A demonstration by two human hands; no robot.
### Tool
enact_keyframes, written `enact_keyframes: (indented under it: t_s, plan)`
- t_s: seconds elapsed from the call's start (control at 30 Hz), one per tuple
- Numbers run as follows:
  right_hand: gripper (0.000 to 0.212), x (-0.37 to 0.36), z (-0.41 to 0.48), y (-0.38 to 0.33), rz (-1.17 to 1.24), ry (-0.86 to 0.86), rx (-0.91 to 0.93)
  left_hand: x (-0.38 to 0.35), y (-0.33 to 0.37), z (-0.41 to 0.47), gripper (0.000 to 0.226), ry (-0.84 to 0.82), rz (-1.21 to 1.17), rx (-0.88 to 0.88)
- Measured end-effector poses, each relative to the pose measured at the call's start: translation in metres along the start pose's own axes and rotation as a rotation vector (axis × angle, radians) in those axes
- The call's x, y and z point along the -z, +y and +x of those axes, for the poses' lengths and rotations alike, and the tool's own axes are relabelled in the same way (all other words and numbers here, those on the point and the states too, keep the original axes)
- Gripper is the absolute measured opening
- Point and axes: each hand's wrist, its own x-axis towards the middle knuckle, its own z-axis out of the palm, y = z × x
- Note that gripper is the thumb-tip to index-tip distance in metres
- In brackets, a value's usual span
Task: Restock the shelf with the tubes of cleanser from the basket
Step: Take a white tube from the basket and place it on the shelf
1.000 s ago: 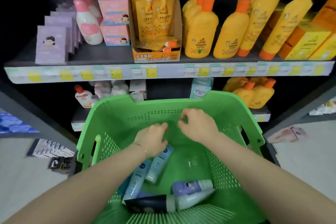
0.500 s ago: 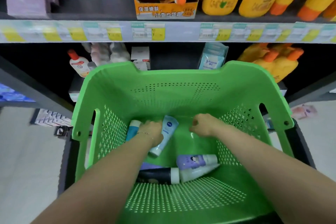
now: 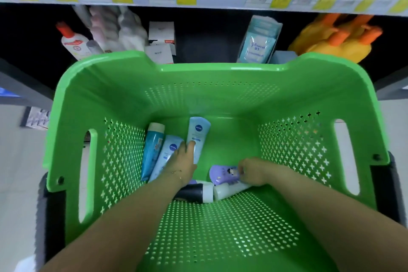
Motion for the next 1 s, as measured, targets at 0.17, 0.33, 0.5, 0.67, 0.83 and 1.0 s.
enact_keyframes:
  t_s: [0.17,0.33,0.5,0.67,0.83,1.0]
  plan:
    - [0.032,-0.016,-0.003,0.000,-0.083,-0.089,0.040,0.007,0.008,0.000,0.079,0.013,-0.139,0.103]
    - [0.047,-0.019,-0.005,-0.005,-0.195,-0.082,0.061,0.005,0.015,0.003,0.076,-0.121,-0.272,0.266]
    - [0.063,-0.022,-0.005,-0.010,-0.187,-0.079,0.059,0.001,0.012,0.003,0.041,-0.156,-0.301,0.251]
    - [0.058,-0.018,-0.005,-0.010,-0.164,-0.084,0.052,-0.004,0.009,0.004,0.029,-0.125,-0.328,0.283]
    - [0.056,-0.012,-0.004,-0.004,-0.161,-0.118,0.016,-0.006,0.015,0.002,0.047,-0.151,-0.444,0.293]
    - [0.041,-0.009,-0.005,-0.005,-0.215,-0.127,0.035,-0.008,0.020,0.002,0.049,-0.176,-0.451,0.322]
